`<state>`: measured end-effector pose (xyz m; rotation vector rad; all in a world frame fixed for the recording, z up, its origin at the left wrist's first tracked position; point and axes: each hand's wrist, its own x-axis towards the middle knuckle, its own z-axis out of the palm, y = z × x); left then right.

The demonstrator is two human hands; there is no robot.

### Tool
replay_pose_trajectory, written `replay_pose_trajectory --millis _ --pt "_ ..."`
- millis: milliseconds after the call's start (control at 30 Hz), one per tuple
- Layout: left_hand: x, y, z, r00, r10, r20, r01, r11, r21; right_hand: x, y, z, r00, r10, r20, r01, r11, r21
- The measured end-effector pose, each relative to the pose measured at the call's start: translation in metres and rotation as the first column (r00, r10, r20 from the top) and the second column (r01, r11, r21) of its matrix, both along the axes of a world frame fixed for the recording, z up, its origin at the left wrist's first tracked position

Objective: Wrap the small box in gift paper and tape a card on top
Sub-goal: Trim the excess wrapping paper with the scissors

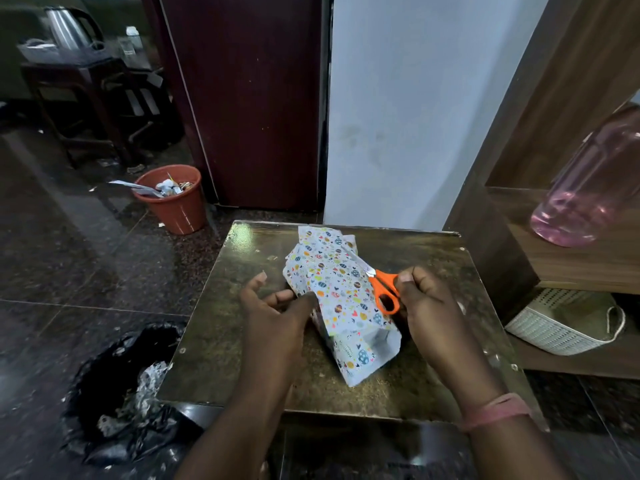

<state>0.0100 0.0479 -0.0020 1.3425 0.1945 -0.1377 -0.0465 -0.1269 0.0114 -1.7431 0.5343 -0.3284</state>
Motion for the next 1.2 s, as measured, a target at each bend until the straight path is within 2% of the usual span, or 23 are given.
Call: replay_pose_trajectory --millis 133,200,367,500,567,633,700,767,833,933,1067,1133,1200 --pt "0.001 0.002 -0.007 1.0 -0.012 0.028 0.011 0.999 0.035 0.001 0.006 0.0 0.996 0.074 -0.042 -0.073 0.997 0.032" --pt "-0.003 0.0 -0.008 0.999 -0.035 0.016 0.034 0.999 0.042 0.002 0.011 0.001 0.994 0.104 -0.047 -0.098 0.99 0.101" --pt "-0.012 0.001 -0.002 0.989 -0.121 0.085 0.118 0.992 0.036 0.004 0.017 0.002 0.994 0.102 -0.032 -0.094 0.978 0.188" --pt "-0.009 -0.003 0.003 0.996 -0.089 0.02 0.091 0.984 -0.15 0.001 0.024 0.001 0.978 0.187 -0.091 -0.188 0.982 -0.008" --pt "-0.009 -0.005 0.008 0.995 -0.1 -0.001 0.096 0.96 -0.263 0.0 0.026 0.002 0.981 0.17 -0.089 -0.178 0.98 -0.089" --pt "-0.008 -0.003 0.01 0.993 -0.113 -0.026 0.098 0.937 -0.336 0.0 0.027 0.002 0.989 0.134 -0.065 -0.136 0.99 -0.039" --pt "-0.006 0.0 0.01 0.992 -0.119 -0.041 0.099 0.939 -0.33 0.0 0.028 0.004 0.993 0.096 -0.066 -0.094 0.995 0.034" --pt "-0.003 0.004 0.01 0.995 -0.08 -0.053 0.064 0.965 -0.254 -0.001 0.03 0.005 0.991 0.098 -0.093 -0.103 0.993 -0.053" --pt "0.0 0.007 0.009 0.999 -0.036 -0.029 0.031 0.987 -0.156 -0.003 0.032 0.004 0.989 0.107 -0.106 -0.129 0.965 -0.229" --pt "0.002 0.01 0.006 1.0 -0.012 0.024 0.014 0.998 -0.055 -0.003 0.035 0.001 0.997 0.06 -0.056 -0.077 0.911 -0.405" --pt "0.004 0.013 0.005 1.0 -0.025 0.004 0.025 0.999 -0.023 -0.007 0.04 0.007 0.997 0.078 0.011 -0.056 0.796 -0.603" --pt "0.007 0.016 0.004 0.999 -0.04 0.004 0.04 0.999 -0.025 -0.009 0.043 0.013 0.994 0.102 -0.032 -0.097 0.729 -0.678" --pt "0.008 0.019 0.004 0.998 -0.06 0.008 0.06 0.998 -0.017 -0.01 0.047 0.017 0.988 0.108 -0.106 -0.151 0.704 -0.694"
